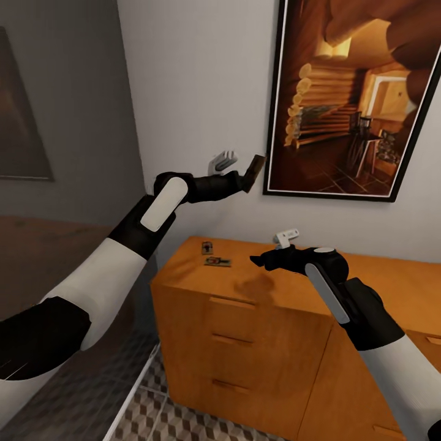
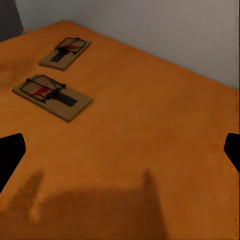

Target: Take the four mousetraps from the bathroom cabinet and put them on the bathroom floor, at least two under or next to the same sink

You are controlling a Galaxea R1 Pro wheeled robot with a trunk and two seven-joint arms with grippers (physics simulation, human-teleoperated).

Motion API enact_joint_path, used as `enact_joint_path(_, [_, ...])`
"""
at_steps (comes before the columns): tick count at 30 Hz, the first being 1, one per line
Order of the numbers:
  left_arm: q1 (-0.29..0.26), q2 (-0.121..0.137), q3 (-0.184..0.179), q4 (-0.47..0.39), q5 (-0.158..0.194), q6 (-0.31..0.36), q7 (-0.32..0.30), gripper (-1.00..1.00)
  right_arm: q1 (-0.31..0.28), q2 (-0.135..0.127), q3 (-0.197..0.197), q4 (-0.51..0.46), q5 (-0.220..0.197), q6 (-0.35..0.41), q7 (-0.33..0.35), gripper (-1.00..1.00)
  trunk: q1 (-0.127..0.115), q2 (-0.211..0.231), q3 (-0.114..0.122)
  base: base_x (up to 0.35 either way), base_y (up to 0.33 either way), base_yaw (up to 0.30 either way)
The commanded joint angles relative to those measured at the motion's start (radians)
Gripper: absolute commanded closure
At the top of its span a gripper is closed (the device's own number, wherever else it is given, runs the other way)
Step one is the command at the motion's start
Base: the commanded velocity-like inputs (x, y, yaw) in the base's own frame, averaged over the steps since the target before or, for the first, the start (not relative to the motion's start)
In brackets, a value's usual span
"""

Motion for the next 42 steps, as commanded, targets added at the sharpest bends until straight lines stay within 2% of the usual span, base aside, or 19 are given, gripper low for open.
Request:
enact_joint_path(1, [-0.001, 0.000, -0.001, 0.000, 0.010, 0.002, 0.008, 1.00, -0.001, -0.001, 0.000, -0.001, 0.008, 0.003, 0.008, -1.00, 0.000, -0.001, -0.001, 0.260, -0.237, 0.000])
enact_joint_path(9, [-0.001, 0.001, -0.001, -0.003, 0.010, 0.002, 0.008, 1.00, -0.001, -0.001, 0.001, -0.001, 0.009, 0.005, 0.007, -1.00, 0.000, -0.001, -0.001, 0.166, -0.154, 0.015])
enact_joint_path(18, [-0.001, 0.002, -0.001, -0.007, 0.010, 0.002, 0.008, 1.00, -0.009, -0.002, 0.004, -0.001, 0.009, 0.010, 0.005, -1.00, 0.000, -0.001, -0.001, 0.013, -0.012, 0.180])
enact_joint_path(22, [-0.001, 0.002, -0.001, -0.010, 0.015, 0.001, 0.008, 1.00, -0.011, -0.002, 0.041, -0.001, 0.011, 0.012, 0.004, -1.00, 0.000, -0.001, -0.001, 0.001, -0.001, 0.042])
enact_joint_path(24, [-0.001, 0.003, -0.001, -0.012, 0.030, 0.001, 0.008, 1.00, -0.011, -0.002, 0.087, -0.001, 0.024, 0.012, 0.001, -1.00, 0.000, -0.001, -0.001, 0.000, 0.000, 0.016])
enact_joint_path(25, [-0.001, 0.004, -0.001, -0.014, 0.044, 0.001, 0.008, 1.00, -0.012, -0.002, 0.118, -0.001, 0.044, 0.012, 0.000, -1.00, 0.000, -0.001, -0.001, 0.000, 0.000, 0.009])
enact_joint_path(26, [-0.001, 0.004, -0.001, -0.016, 0.052, 0.001, 0.008, 1.00, -0.012, -0.001, 0.131, -0.001, 0.059, 0.012, 0.000, -1.00, 0.000, -0.001, -0.001, 0.000, 0.000, 0.007])
enact_joint_path(28, [-0.001, 0.006, -0.001, -0.020, 0.073, 0.001, 0.008, 1.00, -0.013, 0.002, 0.164, -0.001, 0.114, 0.012, 0.000, -1.00, 0.000, -0.001, -0.001, 0.000, 0.000, 0.004])
enact_joint_path(30, [0.000, 0.008, -0.001, -0.022, 0.090, 0.001, 0.008, 1.00, -0.015, 0.012, 0.190, -0.003, 0.187, 0.012, 0.003, -1.00, 0.000, -0.001, -0.001, 0.000, 0.000, 0.002])
enact_joint_path(33, [-0.001, 0.009, -0.001, -0.023, 0.098, 0.001, 0.008, 1.00, -0.016, 0.021, 0.202, -0.005, 0.230, 0.010, 0.005, -1.00, 0.000, -0.001, -0.001, 0.000, 0.000, 0.003])
enact_joint_path(42, [0.000, 0.009, -0.002, -0.021, 0.102, 0.001, 0.008, 1.00, -0.016, 0.025, 0.206, -0.005, 0.250, 0.008, 0.006, -1.00, 0.000, -0.001, -0.001, 0.000, 0.000, 0.191])
